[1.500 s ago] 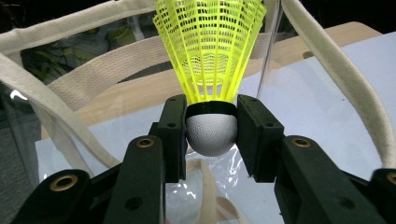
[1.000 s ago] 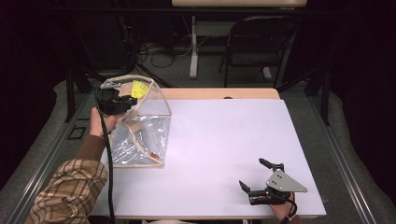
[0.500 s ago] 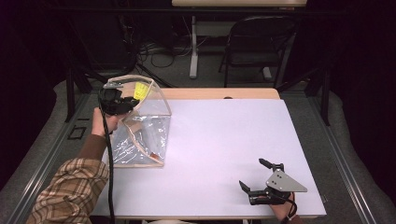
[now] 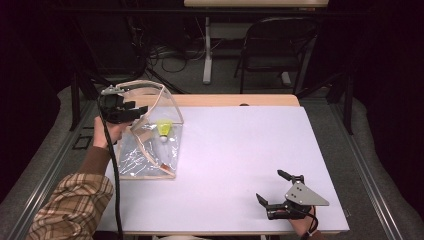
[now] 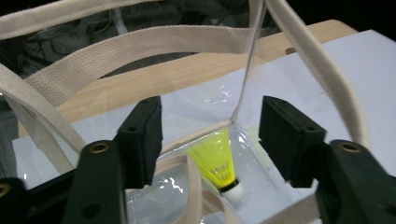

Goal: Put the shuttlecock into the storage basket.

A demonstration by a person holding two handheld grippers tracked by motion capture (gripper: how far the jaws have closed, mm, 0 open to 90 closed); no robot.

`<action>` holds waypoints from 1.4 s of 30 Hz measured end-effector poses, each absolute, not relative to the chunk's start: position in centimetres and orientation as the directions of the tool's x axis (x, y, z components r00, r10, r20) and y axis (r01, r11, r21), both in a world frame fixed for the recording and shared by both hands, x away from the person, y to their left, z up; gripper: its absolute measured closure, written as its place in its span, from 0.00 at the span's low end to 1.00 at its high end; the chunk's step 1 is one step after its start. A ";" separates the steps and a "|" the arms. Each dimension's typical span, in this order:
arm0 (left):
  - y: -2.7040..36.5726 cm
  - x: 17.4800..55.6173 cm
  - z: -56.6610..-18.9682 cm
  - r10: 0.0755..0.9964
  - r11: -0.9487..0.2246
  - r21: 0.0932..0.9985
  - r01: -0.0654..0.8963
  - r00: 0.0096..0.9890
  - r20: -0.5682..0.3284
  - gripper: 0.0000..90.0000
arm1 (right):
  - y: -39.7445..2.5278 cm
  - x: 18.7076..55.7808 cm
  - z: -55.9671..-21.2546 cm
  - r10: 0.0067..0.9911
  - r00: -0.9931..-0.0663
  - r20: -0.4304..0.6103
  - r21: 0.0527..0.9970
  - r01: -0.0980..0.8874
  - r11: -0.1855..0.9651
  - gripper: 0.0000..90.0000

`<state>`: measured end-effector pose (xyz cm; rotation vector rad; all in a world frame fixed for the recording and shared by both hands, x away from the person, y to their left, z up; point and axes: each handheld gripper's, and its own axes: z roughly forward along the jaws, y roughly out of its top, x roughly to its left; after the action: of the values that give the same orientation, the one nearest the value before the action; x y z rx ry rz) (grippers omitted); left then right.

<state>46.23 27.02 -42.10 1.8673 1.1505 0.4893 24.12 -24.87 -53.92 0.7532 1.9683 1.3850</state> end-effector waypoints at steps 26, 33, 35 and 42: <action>26.9 40.7 -40.6 0.858 -0.217 0.890 0.402 0.513 -0.022 0.07 | -24.7 24.1 -53.9 0.737 -0.656 -0.162 0.950 0.099 0.297 0.01; 26.0 38.6 -40.5 0.850 -0.237 0.904 0.357 0.527 0.015 0.02 | -24.7 24.1 -53.9 0.738 -0.655 -0.162 0.949 0.100 0.297 0.01; 25.9 37.9 -40.5 0.847 -0.238 0.908 0.344 0.532 0.020 0.01 | -24.7 24.0 -53.9 0.738 -0.654 -0.164 0.950 0.098 0.298 0.01; 25.6 35.3 -40.7 0.836 -0.232 0.925 0.300 0.547 0.033 0.00 | -24.7 24.0 -53.9 0.739 -0.654 -0.159 0.950 0.103 0.296 0.01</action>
<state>35.27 25.58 -40.74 1.7886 0.9423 0.6749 24.05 -24.70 -53.90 0.7487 1.9728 1.3811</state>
